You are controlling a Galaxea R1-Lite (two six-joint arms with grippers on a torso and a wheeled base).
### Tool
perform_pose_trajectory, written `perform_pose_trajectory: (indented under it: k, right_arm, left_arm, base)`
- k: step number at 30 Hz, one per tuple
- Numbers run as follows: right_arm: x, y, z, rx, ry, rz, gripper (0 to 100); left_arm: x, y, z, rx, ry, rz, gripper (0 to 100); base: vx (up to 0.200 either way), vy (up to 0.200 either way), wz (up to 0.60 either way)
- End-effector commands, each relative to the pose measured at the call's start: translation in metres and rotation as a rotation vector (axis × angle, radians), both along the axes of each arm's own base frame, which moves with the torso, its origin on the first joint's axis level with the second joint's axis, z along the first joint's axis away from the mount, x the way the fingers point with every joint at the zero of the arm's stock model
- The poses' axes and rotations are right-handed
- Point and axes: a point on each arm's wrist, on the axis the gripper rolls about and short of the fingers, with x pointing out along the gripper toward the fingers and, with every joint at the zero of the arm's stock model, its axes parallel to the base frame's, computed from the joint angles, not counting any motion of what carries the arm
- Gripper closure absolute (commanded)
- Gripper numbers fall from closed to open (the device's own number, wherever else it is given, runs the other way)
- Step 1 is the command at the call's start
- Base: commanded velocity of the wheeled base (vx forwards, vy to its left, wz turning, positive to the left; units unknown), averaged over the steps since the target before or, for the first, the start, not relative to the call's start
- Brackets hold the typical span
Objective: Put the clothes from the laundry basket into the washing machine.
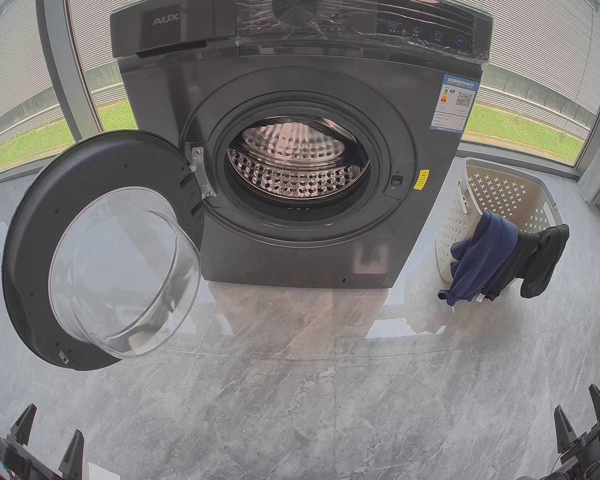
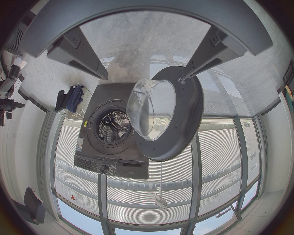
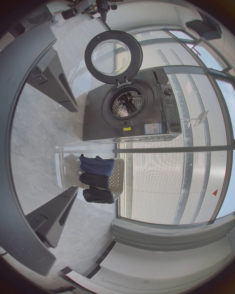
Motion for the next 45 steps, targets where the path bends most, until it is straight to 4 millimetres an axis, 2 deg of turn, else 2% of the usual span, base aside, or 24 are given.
perform_pose_trajectory:
  k: [1, 33, 45]
  right_arm:
    - [0.0000, 0.0001, -0.0030, -0.003, -0.004, 0.009, 0]
    - [0.0000, 0.0001, -0.0030, -0.004, -0.004, 0.009, 0]
    - [0.0000, 0.0001, -0.0030, -0.004, -0.004, 0.009, 0]
  left_arm:
    - [0.0005, 0.0000, -0.0047, 0.001, 0.008, -0.001, 0]
    - [0.0006, 0.0001, -0.0047, -0.004, 0.009, -0.001, 0]
    - [0.0005, 0.0001, -0.0047, -0.006, 0.008, 0.000, 0]
  base:
    - [0.000, -0.200, 0.00]
    - [0.000, -0.200, 0.00]
    - [0.000, 0.000, 0.00]
